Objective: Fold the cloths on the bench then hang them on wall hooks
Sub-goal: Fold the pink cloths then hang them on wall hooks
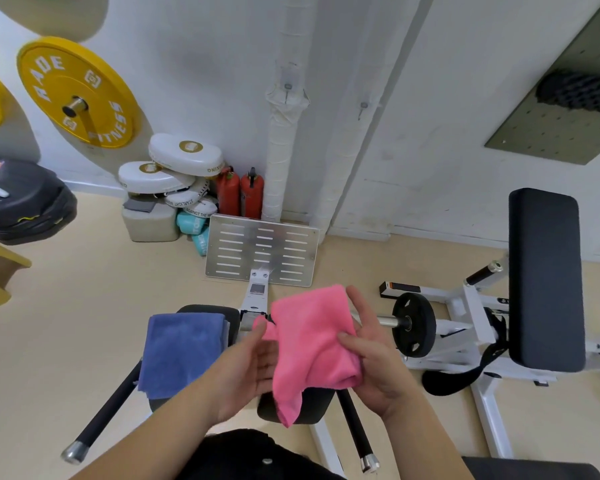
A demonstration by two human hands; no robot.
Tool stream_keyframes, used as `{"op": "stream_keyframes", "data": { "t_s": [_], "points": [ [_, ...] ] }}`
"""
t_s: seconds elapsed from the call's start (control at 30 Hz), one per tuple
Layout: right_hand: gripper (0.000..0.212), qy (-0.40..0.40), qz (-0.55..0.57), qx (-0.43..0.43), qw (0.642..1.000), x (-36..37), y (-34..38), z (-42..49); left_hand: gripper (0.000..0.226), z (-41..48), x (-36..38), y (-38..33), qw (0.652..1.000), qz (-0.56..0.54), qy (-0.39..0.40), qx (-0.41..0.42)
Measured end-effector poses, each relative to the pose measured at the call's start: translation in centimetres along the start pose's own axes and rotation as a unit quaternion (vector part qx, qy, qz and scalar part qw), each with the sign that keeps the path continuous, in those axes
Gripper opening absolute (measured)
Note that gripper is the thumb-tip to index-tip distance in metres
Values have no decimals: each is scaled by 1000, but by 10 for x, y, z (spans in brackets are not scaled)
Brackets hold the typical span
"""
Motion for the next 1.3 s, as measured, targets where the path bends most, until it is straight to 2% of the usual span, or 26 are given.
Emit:
{"op": "stream_keyframes", "data": {
  "t_s": [0.03,0.07,0.13,0.23,0.33,0.43,0.5,0.57,0.63,0.67,0.77,0.83,0.93,1.0,1.03,1.07,1.1,1.2,1.23,1.3],
  "points": [
    [81,13,0,4,1000,1,-1,0,73,2,8,-4,999,-46,15,-11],
    [82,19,-3,11,1000,1,-4,1,74,4,14,-11,996,-79,29,-7],
    [84,12,-20,31,999,-3,-10,2,52,-1,20,-27,996,-76,-13,34],
    [73,-6,-69,51,996,-12,-15,0,29,-14,16,-50,985,36,-118,123],
    [64,-44,-127,53,990,-18,-18,1,20,-26,26,-61,970,129,-106,178],
    [58,-62,-185,25,981,-17,-16,3,10,-29,26,-65,959,180,-103,192],
    [63,-83,-231,22,969,-21,-13,4,18,-31,19,-74,945,217,-125,210],
    [69,-91,-280,23,955,-26,-11,6,40,-36,12,-81,930,241,-150,233],
    [65,-80,-333,24,939,-25,-10,8,66,-40,13,-85,915,271,-148,259],
    [57,-77,-364,21,928,-22,-9,9,72,-41,15,-86,907,295,-136,269],
    [34,-102,-461,10,881,-21,-4,11,59,-41,20,-85,871,400,-98,270],
    [23,-117,-484,-8,867,-20,1,10,59,-44,23,-84,847,456,-88,260],
    [16,-120,-492,-69,859,-11,15,6,58,-49,29,-87,809,519,-73,268],
    [17,-94,-484,-88,865,-3,23,5,41,-52,33,-92,766,567,-83,290],
    [19,-77,-466,-84,877,-1,25,4,32,-55,33,-95,756,574,-92,302],
    [19,-62,-430,-77,897,-1,25,4,26,-57,32,-98,757,566,-95,312],
    [18,-53,-387,-70,918,-1,24,4,25,-58,31,-101,777,536,-85,319],
    [23,-84,-257,-61,961,-3,28,3,22,-60,26,-99,902,346,-2,259],
    [24,-105,-220,-52,968,-3,26,3,22,-60,24,-96,931,281,25,230],
    [29,-133,-175,-23,975,3,19,4,31,-57,18,-88,965,179,38,186]
  ]
}}
Point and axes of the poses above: each hand's wrist, its own z-axis towards the middle knuckle, its own x-axis out of the palm, y = z × x, the point moved 8 cm from there along z, towards the middle knuckle, and after that the axes turned 11 degrees about -z, right-handed, at the moved point
